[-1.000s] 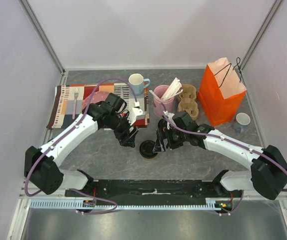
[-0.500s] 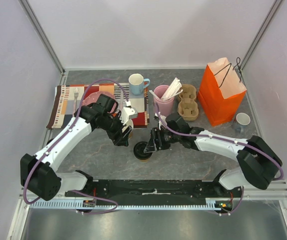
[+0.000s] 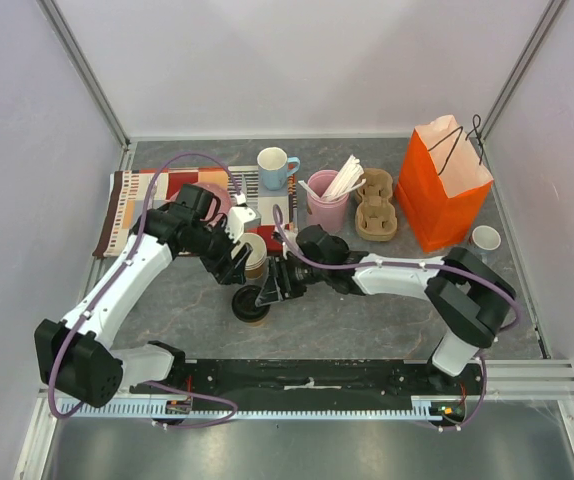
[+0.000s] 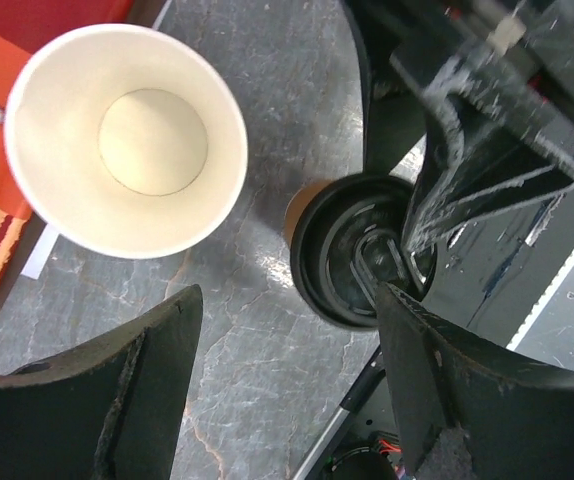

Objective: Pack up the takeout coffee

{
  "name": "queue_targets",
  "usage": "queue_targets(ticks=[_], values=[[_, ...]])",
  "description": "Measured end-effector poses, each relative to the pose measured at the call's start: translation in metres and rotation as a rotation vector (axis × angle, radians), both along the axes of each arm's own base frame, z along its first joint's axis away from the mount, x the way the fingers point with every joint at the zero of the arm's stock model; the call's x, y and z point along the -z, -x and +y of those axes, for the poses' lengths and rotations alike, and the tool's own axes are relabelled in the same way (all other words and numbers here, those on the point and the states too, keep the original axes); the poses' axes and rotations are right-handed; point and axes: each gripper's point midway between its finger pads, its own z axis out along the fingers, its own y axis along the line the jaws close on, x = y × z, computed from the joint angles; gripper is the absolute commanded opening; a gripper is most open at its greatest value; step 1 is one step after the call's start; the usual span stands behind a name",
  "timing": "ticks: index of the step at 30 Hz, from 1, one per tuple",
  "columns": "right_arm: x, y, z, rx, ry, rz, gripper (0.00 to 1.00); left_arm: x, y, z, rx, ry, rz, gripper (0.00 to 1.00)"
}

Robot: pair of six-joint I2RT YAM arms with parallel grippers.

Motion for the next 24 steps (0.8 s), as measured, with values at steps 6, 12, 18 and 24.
queue_targets(ticks=[6,12,18,24], values=[[-0.003,-0.007,0.029,-0.011,-0.002,-0.033,0.63,-0.007,-0.007,0.007,-0.023,-0.011,-0.034,0.76],[0.002,-0.011,0.034,-0.009,0.025,-0.059,0.84,-0.011,-0.01,0.013,-0.036,-0.024,-0.051,0.76],[0.001,-0.013,0.022,-0.018,0.079,-0.111,0.98,-0.025,-0.016,0.015,-0.046,-0.022,-0.083,0.76],[-0.041,-0.017,0.007,-0.047,0.122,-0.237,0.98,-0.041,-0.023,0.014,-0.052,-0.013,-0.121,0.76]])
